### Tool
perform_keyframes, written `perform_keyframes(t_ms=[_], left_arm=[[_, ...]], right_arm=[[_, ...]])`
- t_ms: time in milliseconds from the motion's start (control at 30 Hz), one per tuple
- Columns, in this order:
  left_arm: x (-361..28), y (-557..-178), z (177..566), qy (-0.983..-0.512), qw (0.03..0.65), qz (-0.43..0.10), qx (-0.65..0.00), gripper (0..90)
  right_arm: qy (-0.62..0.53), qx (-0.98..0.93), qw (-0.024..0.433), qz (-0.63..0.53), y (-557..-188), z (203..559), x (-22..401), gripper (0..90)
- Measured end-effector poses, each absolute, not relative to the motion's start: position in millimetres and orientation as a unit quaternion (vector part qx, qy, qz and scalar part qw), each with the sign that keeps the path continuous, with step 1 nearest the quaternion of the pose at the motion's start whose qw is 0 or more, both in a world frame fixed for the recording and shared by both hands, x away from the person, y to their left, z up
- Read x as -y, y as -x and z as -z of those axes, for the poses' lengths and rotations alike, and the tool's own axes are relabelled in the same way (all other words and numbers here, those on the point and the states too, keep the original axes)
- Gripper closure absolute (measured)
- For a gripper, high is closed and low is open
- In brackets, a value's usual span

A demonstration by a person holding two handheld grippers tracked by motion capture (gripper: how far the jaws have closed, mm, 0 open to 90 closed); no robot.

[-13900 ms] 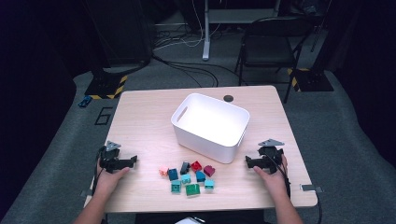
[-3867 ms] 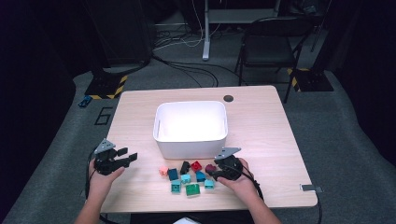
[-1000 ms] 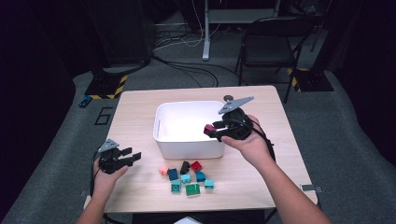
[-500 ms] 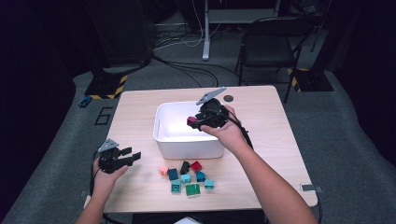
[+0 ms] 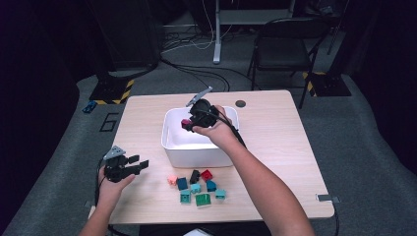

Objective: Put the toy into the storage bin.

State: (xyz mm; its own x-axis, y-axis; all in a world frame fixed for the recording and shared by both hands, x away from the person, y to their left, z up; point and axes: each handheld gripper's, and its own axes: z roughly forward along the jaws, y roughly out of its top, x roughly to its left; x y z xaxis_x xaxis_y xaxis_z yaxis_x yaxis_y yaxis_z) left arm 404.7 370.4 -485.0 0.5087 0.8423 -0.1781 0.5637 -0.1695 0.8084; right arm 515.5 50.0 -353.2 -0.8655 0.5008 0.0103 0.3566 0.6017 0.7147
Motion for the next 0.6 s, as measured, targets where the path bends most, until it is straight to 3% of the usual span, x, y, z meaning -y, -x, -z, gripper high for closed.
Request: perform_keyframes(t_ms=[600], left_arm=[[-369.2, -407.0, 486.4, -0.751, 0.441, -0.154, -0.466, 42.4]], right_arm=[[-0.251, -0.899, 0.062, -0.353, -554.3, 396.1, -82.3, 56.4]])
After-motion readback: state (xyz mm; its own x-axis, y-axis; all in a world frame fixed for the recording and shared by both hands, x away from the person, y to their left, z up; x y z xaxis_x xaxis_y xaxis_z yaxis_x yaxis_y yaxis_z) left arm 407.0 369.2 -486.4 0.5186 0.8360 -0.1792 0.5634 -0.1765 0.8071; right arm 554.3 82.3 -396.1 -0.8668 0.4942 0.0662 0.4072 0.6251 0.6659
